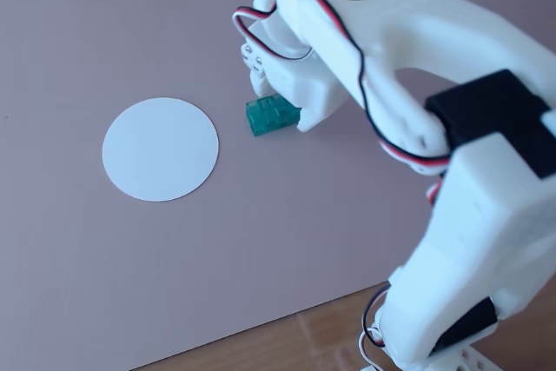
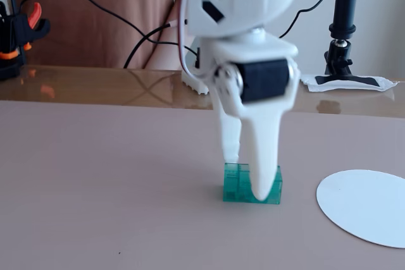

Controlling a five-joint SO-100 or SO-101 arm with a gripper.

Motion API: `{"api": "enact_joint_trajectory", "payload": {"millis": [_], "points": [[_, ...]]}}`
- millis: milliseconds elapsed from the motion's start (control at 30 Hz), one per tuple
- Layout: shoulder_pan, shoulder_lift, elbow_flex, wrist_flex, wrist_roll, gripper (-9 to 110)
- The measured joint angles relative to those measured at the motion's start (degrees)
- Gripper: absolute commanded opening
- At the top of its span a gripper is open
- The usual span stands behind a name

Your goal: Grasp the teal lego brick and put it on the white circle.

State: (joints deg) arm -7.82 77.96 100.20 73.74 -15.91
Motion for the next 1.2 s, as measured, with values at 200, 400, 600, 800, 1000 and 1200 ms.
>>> {"api": "enact_joint_trajectory", "payload": {"millis": [200, 400, 600, 800, 1000, 1200], "points": [[-0.7, -4.5, -2.5, -0.9, 0.0, 0], [-0.7, -4.7, -2.6, -0.9, -0.1, 0], [-0.7, -4.6, -2.6, -0.9, -0.1, 1], [-0.7, -2.5, -0.9, -0.9, -0.2, 13], [-1.0, 7.8, 4.6, -0.5, -0.4, 19], [-1.4, 16.5, 6.2, 0.3, -0.9, 26]]}}
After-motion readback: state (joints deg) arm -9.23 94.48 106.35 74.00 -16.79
